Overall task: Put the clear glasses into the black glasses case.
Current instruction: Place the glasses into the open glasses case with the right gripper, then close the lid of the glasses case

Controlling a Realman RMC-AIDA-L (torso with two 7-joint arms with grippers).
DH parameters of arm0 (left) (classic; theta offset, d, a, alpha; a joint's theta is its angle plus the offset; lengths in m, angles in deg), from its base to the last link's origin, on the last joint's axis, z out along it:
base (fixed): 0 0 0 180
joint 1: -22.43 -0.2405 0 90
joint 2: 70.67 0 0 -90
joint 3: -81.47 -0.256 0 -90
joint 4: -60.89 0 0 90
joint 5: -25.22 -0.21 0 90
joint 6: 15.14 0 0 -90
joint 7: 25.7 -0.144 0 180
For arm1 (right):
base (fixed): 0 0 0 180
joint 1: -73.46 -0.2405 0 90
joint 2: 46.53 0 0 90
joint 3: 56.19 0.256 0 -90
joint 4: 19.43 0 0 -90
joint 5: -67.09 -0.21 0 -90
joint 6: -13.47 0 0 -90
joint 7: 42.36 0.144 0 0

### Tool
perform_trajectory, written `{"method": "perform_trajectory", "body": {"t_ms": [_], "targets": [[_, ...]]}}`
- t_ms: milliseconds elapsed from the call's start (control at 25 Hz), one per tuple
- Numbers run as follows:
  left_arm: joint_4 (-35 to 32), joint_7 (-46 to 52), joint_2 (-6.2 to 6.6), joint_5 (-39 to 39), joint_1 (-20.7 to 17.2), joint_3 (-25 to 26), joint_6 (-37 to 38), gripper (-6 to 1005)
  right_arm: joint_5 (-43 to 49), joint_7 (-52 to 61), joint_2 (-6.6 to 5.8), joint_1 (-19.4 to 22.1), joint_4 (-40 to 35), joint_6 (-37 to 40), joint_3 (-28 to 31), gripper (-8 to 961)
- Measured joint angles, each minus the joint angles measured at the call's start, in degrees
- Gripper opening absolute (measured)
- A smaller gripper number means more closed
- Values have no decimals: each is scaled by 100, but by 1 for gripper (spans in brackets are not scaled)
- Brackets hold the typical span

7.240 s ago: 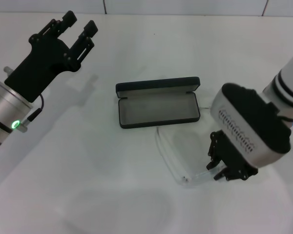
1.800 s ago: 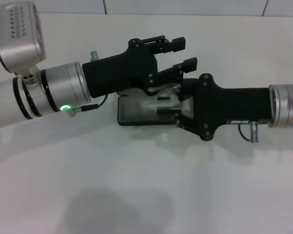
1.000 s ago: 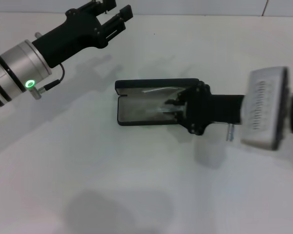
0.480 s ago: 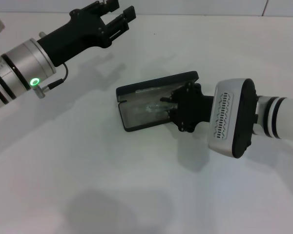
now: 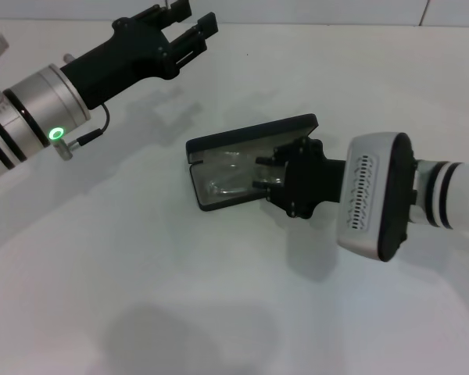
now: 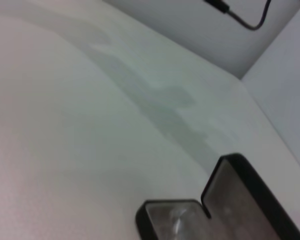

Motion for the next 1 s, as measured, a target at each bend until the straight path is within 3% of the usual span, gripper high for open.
{"method": "perform_trajectory", "body": {"t_ms": [80, 200, 360, 520, 760, 1000], "targets": [[1, 0, 0, 0, -17, 1, 1, 541, -5, 6, -29, 109, -136, 301, 109, 206], [1, 13, 1, 0, -39, 3, 0, 541, 98, 49, -76, 293, -287, 1541, 725, 275], [1, 162, 4, -68, -7, -2, -40, 541, 478, 422, -91, 313, -142, 3599, 2192, 275], [-3, 373, 1, -297, 116, -9, -420, 541, 561, 574, -89, 155, 612, 4812, 3972, 275], [-2, 692, -12, -859, 298, -26, -1054, 541, 338, 589, -44, 189, 1490, 5062, 6018, 275], [16, 721, -32, -1069, 464, -682, -1508, 541, -573, 403, -82, 201, 2149, 5056, 6512, 276]]}}
